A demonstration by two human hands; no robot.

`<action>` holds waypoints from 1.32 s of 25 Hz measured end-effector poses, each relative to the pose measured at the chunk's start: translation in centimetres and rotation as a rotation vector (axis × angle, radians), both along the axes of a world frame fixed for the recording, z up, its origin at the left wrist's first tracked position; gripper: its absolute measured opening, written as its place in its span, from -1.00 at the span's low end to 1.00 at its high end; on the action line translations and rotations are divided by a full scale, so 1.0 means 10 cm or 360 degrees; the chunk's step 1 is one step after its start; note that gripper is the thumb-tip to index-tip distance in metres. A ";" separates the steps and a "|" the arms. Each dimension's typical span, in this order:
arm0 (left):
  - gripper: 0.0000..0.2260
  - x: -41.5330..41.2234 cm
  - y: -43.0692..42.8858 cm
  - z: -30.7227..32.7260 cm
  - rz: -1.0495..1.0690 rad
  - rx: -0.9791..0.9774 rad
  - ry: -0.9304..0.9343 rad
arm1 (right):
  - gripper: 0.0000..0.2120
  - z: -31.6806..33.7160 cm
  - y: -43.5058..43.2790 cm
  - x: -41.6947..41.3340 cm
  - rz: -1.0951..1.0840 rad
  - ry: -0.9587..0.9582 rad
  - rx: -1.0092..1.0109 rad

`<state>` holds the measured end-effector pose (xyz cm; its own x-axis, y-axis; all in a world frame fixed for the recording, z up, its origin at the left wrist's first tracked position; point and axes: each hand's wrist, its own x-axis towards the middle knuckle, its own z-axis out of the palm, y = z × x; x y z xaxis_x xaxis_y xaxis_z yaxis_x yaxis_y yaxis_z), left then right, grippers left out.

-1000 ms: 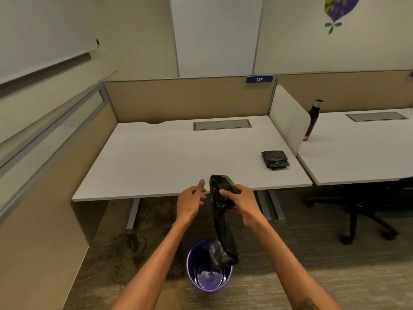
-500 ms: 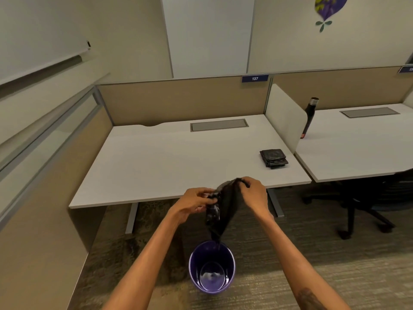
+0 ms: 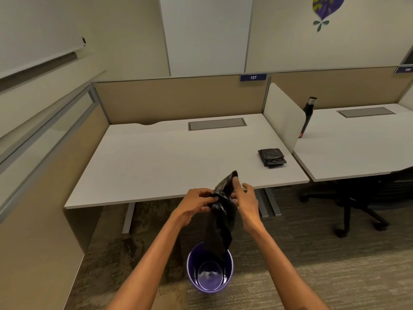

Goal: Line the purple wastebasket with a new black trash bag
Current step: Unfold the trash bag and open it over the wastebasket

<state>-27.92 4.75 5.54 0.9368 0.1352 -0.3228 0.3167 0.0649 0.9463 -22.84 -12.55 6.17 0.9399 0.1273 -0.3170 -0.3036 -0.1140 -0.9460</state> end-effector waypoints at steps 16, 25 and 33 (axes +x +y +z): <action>-0.88 -0.21 0.27 -0.28 0.0891 -0.1023 0.0210 | -0.76 -0.38 -0.37 0.30 0.0133 0.0104 0.0138; -0.74 -0.18 0.49 -0.62 0.1138 -0.0203 0.0367 | -0.68 -0.58 -0.95 0.42 0.0647 0.0163 0.0743; -0.65 -0.27 0.54 -1.01 0.0129 0.1333 0.0270 | -0.71 -1.26 -1.02 0.61 0.1296 -0.0546 -0.1264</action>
<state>-30.63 10.13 -4.58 0.8621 0.4557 -0.2216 0.4827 -0.6056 0.6326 -16.70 -22.78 -6.41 0.7245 0.6081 -0.3246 0.3850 -0.7476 -0.5412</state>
